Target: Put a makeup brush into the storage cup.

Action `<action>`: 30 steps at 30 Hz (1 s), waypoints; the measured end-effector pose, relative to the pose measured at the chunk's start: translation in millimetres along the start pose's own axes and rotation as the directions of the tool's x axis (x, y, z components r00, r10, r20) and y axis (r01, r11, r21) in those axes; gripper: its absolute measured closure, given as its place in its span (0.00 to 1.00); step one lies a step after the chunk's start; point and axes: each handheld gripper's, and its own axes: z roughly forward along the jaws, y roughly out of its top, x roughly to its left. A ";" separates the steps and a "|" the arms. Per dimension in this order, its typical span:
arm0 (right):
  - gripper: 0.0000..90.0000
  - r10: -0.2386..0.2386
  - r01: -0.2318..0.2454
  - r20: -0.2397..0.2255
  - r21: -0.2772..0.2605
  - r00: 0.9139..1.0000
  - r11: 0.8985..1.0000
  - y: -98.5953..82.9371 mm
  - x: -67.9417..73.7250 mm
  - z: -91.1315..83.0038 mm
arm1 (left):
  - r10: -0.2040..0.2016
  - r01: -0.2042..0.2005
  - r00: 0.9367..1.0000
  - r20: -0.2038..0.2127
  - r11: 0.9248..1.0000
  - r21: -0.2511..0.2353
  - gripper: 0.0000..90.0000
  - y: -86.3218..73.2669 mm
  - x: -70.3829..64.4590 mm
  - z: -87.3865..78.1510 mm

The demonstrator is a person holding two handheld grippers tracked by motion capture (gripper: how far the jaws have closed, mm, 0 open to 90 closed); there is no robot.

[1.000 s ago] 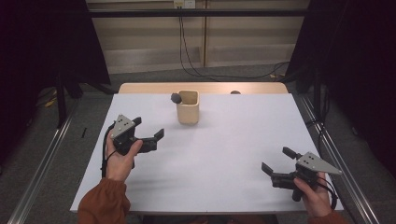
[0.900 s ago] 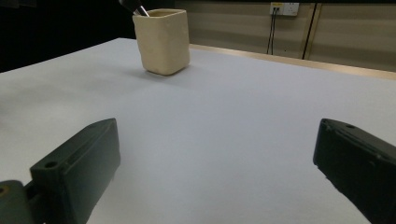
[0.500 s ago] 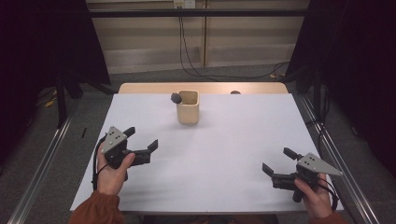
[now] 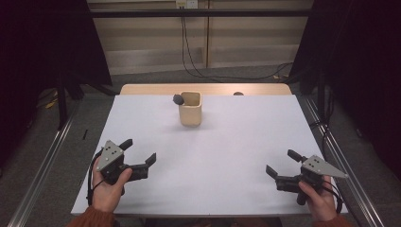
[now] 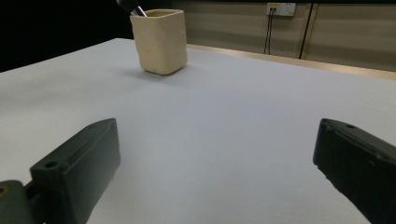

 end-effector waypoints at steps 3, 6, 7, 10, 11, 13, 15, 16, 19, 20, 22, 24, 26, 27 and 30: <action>0.00 0.004 -0.004 0.000 0.000 1.000 1.000 0.2 -0.1 0.7 | -0.012 0.012 1.000 -0.003 1.000 -0.004 0.03 -2.4 -0.5 -3.1; 0.01 0.006 -0.006 -0.001 0.000 1.000 1.000 0.6 0.0 1.4 | -0.018 0.018 1.000 -0.010 1.000 -0.008 0.03 -4.2 -0.8 -6.8; 0.01 0.008 -0.008 0.001 -0.002 1.000 1.000 0.6 -0.1 1.6 | -0.013 0.013 1.000 -0.011 1.000 -0.008 0.03 -5.5 -1.1 -8.3; 0.01 0.010 -0.010 0.002 -0.002 1.000 1.000 0.7 -0.7 1.3 | -0.025 0.025 1.000 -0.003 1.000 -0.001 0.04 -11.1 -3.0 -12.4; 0.01 0.011 -0.011 0.003 -0.002 1.000 1.000 0.8 -0.8 1.3 | -0.026 0.026 1.000 0.001 1.000 0.000 0.03 -12.6 -3.0 -13.9; 0.01 0.012 -0.012 0.002 -0.002 1.000 1.000 1.0 -0.7 1.0 | -0.027 0.027 1.000 -0.012 1.000 -0.003 0.03 -14.3 -3.0 -16.3; 0.01 0.007 -0.007 0.000 -0.002 1.000 1.000 1.0 -0.6 1.0 | -0.033 0.032 0.999 -0.014 0.999 -0.011 0.03 -16.0 -1.3 -17.9; 0.01 0.007 -0.007 -0.001 -0.001 1.000 1.000 0.9 -0.4 0.9 | -0.036 0.036 0.999 -0.018 0.999 -0.013 0.03 -16.8 -0.8 -18.6; 0.01 0.003 -0.003 -0.003 -0.001 1.000 1.000 0.7 -0.3 1.0 | -0.026 0.025 1.000 -0.016 1.000 -0.013 0.04 -18.3 -0.7 -19.9; 0.01 0.005 -0.005 -0.003 -0.001 1.000 1.000 0.7 -0.3 1.2 | -0.024 0.024 1.000 -0.009 1.000 -0.015 0.04 -18.2 -1.1 -19.7; 0.01 0.005 -0.005 -0.006 0.000 1.000 1.000 0.7 -0.2 2.1 | -0.020 0.020 1.000 -0.014 1.000 -0.021 0.04 -18.1 -2.0 -19.6; 0.01 0.002 -0.002 -0.009 0.001 1.000 1.000 0.6 0.2 2.5 | -0.022 0.022 1.000 -0.016 1.000 -0.015 0.04 -18.5 -1.7 -19.8; 0.01 0.001 -0.001 -0.012 0.002 1.000 1.000 0.8 0.2 2.8 | -0.025 0.024 1.000 -0.016 1.000 -0.015 0.04 -18.8 -1.7 -20.2; 0.01 0.001 -0.001 -0.013 0.002 1.000 1.000 0.8 0.1 3.2 | -0.024 0.024 1.000 -0.018 1.000 -0.016 0.04 -18.7 -1.9 -20.4; 0.01 0.003 -0.003 -0.013 0.003 1.000 1.000 0.7 -0.4 4.2 | -0.010 0.010 1.000 -0.010 1.000 -0.008 0.04 -18.8 -3.4 -20.9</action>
